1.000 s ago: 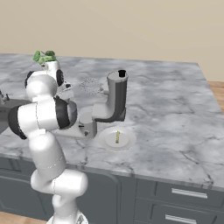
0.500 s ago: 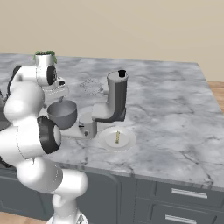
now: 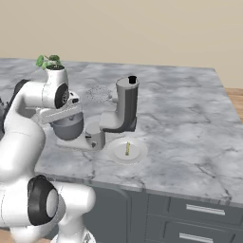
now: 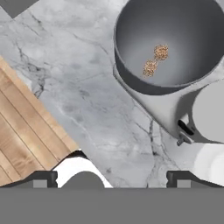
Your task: Add butter and sugar cubes to the stand mixer bowl and then turn on the stand mixer to begin making frosting.
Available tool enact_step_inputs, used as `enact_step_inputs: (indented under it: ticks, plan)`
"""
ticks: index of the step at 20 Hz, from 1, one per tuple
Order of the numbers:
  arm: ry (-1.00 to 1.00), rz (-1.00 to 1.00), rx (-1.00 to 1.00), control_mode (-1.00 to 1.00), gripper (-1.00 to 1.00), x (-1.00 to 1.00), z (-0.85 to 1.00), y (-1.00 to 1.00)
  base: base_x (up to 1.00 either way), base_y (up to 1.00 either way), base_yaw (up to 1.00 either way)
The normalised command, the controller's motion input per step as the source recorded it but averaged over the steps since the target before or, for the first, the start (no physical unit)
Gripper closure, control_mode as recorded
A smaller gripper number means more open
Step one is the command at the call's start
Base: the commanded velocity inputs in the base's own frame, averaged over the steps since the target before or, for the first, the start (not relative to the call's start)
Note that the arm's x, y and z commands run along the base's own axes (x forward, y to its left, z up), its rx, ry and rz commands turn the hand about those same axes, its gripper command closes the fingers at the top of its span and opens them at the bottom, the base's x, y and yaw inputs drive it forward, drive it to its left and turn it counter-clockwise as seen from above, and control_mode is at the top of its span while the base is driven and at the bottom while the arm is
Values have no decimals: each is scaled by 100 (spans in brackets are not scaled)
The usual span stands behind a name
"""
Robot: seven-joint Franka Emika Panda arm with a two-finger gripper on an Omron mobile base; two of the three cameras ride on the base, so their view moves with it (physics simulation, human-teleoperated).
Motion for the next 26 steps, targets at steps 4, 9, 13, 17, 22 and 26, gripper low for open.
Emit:
enact_step_inputs:
  ticks: [4, 9, 13, 17, 22, 26]
  plan:
    - [0, -7, 10, -100, -100, -9, 2, -81, 0, 0, 0]
    - [1, -7, 10, -100, -100, 0, 0, -74, 0, 0, 0]
    - [1, -9, 9, -100, -100, 0, 0, -70, 0, 0, 0]
    - [0, -6, 16, -100, -100, -12, 0, -69, 0, 0, 0]
    - [0, -7, 21, -100, -100, -11, -5, -65, 0, 0, 0]
    - [0, -8, 17, -100, -100, -1, -14, -47, 0, 0, 0]
